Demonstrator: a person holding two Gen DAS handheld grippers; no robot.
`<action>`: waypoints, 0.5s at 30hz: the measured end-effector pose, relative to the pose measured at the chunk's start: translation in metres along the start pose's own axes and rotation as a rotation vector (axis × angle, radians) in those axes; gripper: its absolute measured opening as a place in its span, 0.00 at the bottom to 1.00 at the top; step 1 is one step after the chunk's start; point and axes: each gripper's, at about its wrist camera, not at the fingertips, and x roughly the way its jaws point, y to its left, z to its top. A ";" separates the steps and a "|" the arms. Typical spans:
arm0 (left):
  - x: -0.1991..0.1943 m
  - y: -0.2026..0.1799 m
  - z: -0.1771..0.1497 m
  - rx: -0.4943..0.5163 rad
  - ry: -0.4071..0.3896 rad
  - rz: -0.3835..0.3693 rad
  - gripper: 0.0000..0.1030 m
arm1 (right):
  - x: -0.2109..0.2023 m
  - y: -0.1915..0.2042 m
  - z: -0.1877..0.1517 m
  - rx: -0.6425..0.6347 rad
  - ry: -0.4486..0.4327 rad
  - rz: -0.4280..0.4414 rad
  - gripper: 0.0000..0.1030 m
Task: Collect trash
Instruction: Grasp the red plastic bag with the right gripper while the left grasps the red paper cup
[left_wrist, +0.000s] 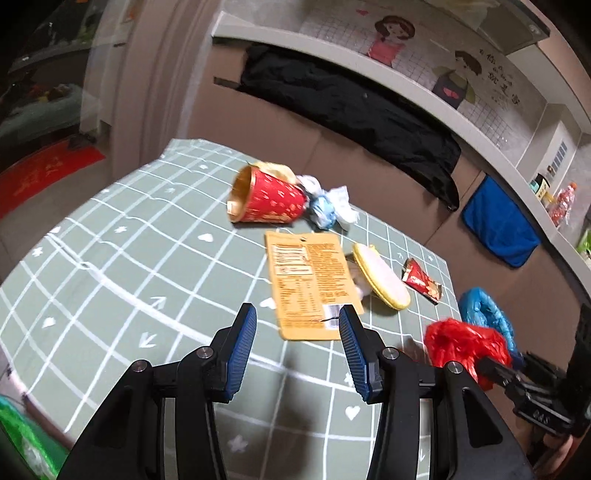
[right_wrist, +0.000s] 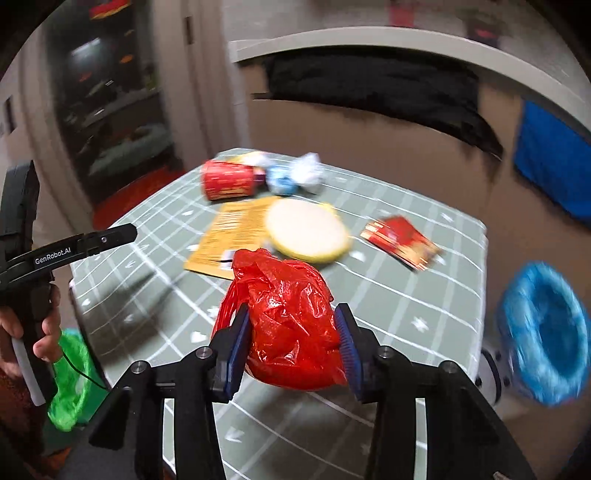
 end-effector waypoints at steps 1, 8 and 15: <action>0.007 -0.003 0.003 0.009 0.023 -0.009 0.46 | -0.001 -0.006 -0.003 0.019 0.002 -0.008 0.40; 0.040 -0.024 0.020 0.125 0.123 -0.021 0.46 | -0.004 -0.027 -0.004 0.054 0.000 -0.035 0.40; 0.069 0.003 0.066 0.099 0.076 0.026 0.46 | 0.023 -0.045 0.000 0.030 0.033 -0.007 0.40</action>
